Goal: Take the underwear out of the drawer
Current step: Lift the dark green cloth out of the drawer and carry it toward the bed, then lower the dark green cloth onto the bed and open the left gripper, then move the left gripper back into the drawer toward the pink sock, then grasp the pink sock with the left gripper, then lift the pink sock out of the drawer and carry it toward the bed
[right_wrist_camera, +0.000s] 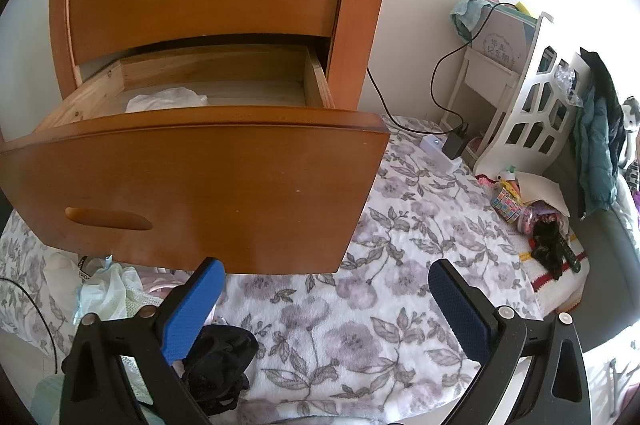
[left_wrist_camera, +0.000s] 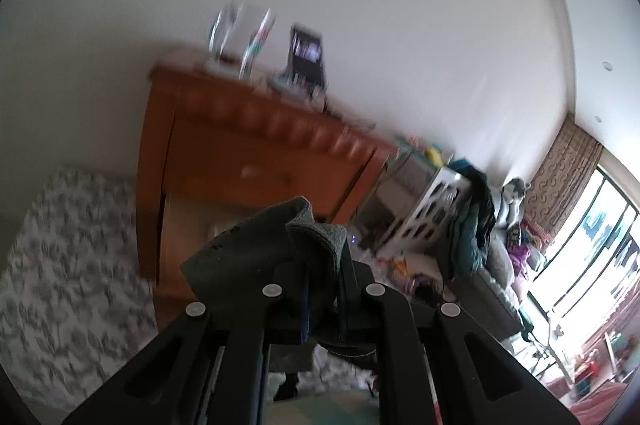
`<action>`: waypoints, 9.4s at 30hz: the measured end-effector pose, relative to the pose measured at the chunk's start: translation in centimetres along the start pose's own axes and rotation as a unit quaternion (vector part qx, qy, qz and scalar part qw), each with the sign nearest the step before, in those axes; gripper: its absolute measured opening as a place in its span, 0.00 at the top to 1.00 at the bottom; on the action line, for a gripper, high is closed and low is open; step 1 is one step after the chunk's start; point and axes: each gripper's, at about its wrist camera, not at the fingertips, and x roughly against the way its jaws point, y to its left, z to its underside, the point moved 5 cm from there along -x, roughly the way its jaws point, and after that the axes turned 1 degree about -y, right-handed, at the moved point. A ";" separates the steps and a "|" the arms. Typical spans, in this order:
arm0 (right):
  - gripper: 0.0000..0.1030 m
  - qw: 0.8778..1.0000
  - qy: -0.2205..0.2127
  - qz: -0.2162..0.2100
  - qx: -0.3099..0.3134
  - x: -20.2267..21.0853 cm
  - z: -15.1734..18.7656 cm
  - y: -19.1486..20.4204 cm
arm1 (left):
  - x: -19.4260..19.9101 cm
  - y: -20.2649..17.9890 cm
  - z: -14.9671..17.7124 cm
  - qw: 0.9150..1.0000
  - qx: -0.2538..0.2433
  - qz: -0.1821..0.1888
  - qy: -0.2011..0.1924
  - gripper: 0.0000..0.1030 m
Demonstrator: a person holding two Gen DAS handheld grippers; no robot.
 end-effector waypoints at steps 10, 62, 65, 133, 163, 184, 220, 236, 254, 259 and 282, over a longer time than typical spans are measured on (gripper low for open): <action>0.00 1.000 0.002 -0.001 -0.001 -0.1 0.0 0.0 | -9.3 3.3 7.8 0.987 0.055 -0.009 0.149 0.89; 0.00 1.000 0.006 -0.003 0.007 -0.2 0.0 0.1 | -20.9 10.7 21.2 0.928 0.093 -0.145 0.331 0.33; 0.00 1.000 0.001 -0.006 0.010 0.0 0.0 0.1 | -20.1 10.2 20.4 0.934 0.086 -0.138 0.319 0.27; 0.00 0.998 -0.034 -0.054 0.003 1.5 -0.3 0.6 | -15.6 5.6 -0.7 0.990 -0.030 -0.130 0.036 0.02; 0.00 0.998 0.006 -0.055 -0.005 -0.3 0.2 0.4 | -28.8 11.8 3.8 0.926 0.000 -0.206 0.318 0.02; 0.00 0.998 0.029 -0.055 -0.007 -1.4 0.4 0.3 | -34.9 10.2 8.9 0.880 0.005 -0.143 0.453 0.19; 0.00 0.998 0.034 -0.057 -0.016 -1.8 0.6 0.0 | -34.1 7.0 11.8 0.900 -0.039 -0.130 0.414 0.82; 0.00 0.998 0.035 -0.056 -0.015 -1.8 0.6 -0.1 | -29.0 7.1 7.6 0.957 0.049 -0.053 0.282 0.86; 0.00 0.998 0.035 -0.050 -0.010 -1.5 0.5 0.0 | -21.0 5.1 3.2 0.987 0.094 -0.002 0.129 0.86; 0.00 0.998 0.035 -0.049 -0.008 -1.4 0.5 0.0 | -18.1 4.5 2.3 0.991 0.100 0.005 0.090 0.86; 0.00 0.999 0.024 -0.036 -0.001 -0.6 0.2 0.3 | -10.3 3.2 2.6 0.995 0.095 0.015 0.041 0.86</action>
